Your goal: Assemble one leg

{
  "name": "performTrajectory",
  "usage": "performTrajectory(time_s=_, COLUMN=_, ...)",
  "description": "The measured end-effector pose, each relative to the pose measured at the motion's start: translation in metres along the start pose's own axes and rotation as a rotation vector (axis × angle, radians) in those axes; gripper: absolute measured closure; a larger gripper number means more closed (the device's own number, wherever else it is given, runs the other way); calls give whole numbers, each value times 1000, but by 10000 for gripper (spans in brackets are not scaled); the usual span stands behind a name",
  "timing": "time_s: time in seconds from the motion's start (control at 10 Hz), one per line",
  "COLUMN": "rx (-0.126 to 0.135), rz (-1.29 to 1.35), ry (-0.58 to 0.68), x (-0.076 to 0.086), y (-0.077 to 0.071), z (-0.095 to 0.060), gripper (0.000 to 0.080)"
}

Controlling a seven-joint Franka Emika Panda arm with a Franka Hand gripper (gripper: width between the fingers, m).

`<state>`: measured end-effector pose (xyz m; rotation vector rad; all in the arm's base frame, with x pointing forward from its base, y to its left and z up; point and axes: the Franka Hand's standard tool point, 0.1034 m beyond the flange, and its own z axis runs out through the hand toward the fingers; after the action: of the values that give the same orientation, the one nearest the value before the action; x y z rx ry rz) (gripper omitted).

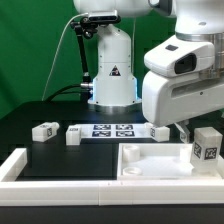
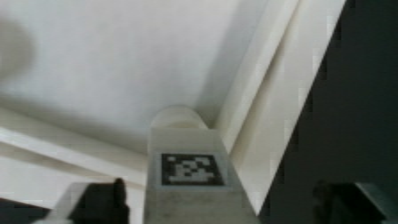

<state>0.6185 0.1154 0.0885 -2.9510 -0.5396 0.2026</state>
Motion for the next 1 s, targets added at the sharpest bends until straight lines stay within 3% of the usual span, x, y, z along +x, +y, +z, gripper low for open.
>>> performTrajectory(time_s=0.1, rx=0, rz=0, ry=-1, x=0, y=0, z=0, gripper=409)
performTrajectory(time_s=0.2, rx=0, rz=0, ry=1, x=0, y=0, z=-1, gripper=409)
performTrajectory(time_s=0.3, rx=0, rz=0, ry=1, x=0, y=0, z=-1, gripper=501)
performTrajectory(time_s=0.7, rx=5, rz=65, ry=3, x=0, y=0, z=0, gripper=501)
performTrajectory(time_s=1.0, rx=23, rz=435, ry=30, x=-6, y=-6, z=2, gripper=501)
